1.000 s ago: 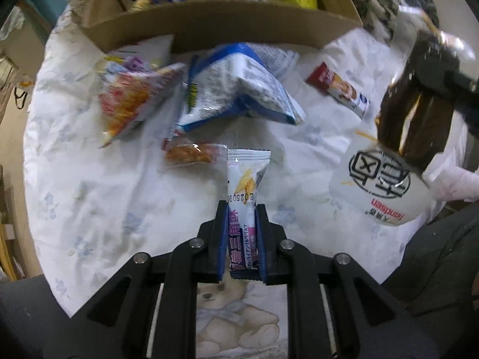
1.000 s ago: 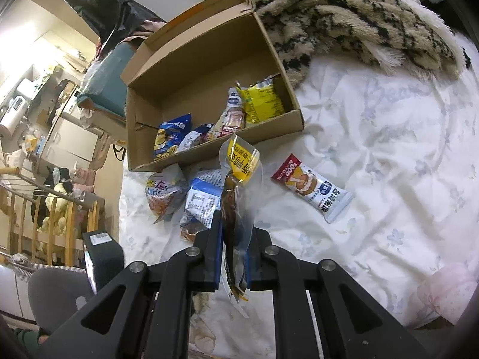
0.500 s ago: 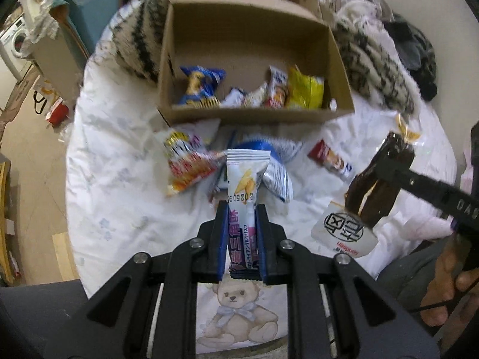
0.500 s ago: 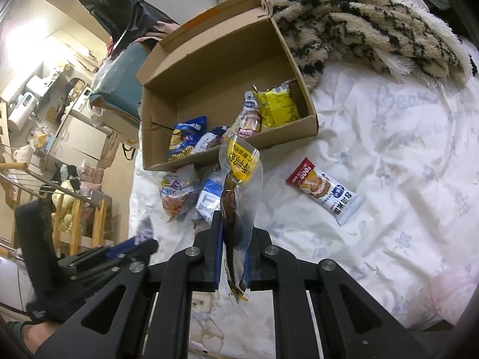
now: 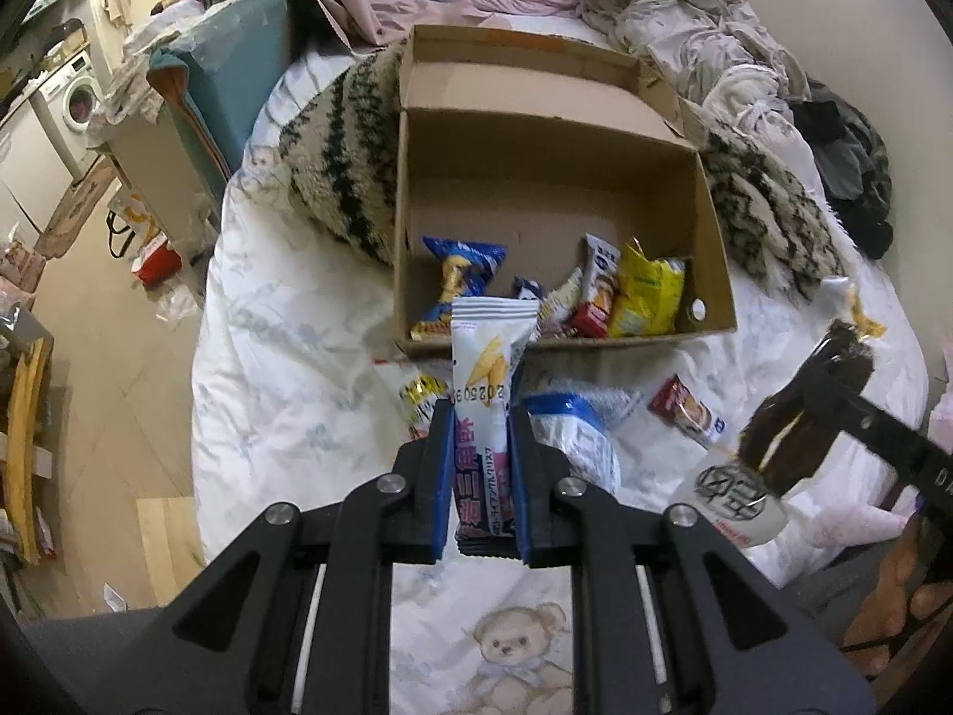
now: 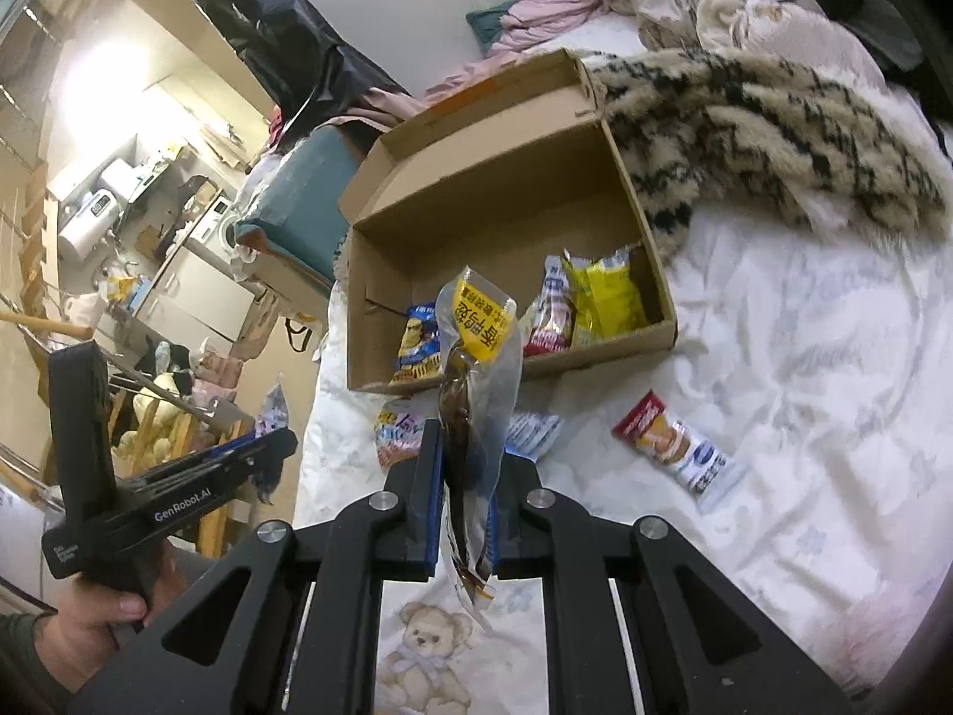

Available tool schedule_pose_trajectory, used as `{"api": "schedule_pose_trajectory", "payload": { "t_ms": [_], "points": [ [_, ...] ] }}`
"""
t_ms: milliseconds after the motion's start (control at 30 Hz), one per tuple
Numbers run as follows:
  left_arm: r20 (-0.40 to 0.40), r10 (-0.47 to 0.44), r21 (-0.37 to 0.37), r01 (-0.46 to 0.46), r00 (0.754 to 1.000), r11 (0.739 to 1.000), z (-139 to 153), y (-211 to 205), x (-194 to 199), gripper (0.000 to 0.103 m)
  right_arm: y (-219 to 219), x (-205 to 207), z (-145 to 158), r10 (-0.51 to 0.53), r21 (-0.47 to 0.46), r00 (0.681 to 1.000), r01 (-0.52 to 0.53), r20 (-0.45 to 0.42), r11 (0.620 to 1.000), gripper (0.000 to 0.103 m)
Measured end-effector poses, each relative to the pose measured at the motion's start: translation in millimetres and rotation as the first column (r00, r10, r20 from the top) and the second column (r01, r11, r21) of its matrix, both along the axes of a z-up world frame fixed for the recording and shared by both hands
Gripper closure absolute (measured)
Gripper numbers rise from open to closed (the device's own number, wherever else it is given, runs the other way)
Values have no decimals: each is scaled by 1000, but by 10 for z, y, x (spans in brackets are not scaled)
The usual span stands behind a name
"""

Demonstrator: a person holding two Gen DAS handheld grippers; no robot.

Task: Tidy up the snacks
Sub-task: 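Carry both held packets over the box, then lower both packets into the box and open both grippers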

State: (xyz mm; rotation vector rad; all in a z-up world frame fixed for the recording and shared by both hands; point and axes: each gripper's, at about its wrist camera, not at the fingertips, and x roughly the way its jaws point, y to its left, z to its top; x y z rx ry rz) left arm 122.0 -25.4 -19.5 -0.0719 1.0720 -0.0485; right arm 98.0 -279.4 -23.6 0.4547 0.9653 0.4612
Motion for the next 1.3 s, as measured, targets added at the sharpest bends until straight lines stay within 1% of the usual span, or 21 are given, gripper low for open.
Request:
{"api": "schedule_pose_trajectory", "payload": {
  "t_ms": [200, 300, 367, 533, 633, 800, 900, 933, 1067, 1167, 1300],
  "points": [
    [18, 10, 11, -10, 1000, 1000, 16, 54, 218, 89, -116, 213, 65, -42, 1, 999, 42, 27, 999, 91],
    [18, 32, -21, -31, 999, 999, 15, 105, 352, 89, -122, 391, 89, -37, -13, 998, 37, 44, 999, 91],
    [24, 41, -25, -41, 999, 999, -1, 125, 475, 89, -120, 512, 96, -40, -23, 998, 41, 51, 999, 91],
    [14, 41, -20, -41, 999, 999, -117, 97, 742, 89, -128, 775, 59, -71, -26, 995, 73, 73, 997, 91],
    [15, 38, -4, -38, 999, 999, -194, 55, 872, 89, -104, 944, 19, -84, -50, 992, 89, 95, 995, 91],
    [26, 34, 6, -35, 999, 999, -293, 11, 1128, 89, -92, 1160, -95, -110, -85, 990, 118, 94, 989, 91],
    [52, 29, 20, -30, 998, 999, -358, -2, 1226, 89, -91, 1231, -186, -117, -95, 990, 124, 73, 988, 91],
    [51, 30, 19, -31, 998, 999, -380, 4, 1240, 89, -83, 1242, -215, -117, -99, 991, 123, 66, 987, 91],
    [11, 46, -27, -46, 999, 999, -535, 29, 1287, 89, -51, 1247, -288, -116, -123, 992, 122, 52, 985, 91],
    [8, 41, -18, -41, 999, 999, -588, 10, 1289, 89, -45, 1251, -292, -117, -125, 992, 123, 56, 984, 91],
    [20, 34, -19, -34, 999, 999, -591, 17, 1288, 88, -64, 1273, -316, -133, -100, 990, 136, 43, 986, 89]
  ]
}}
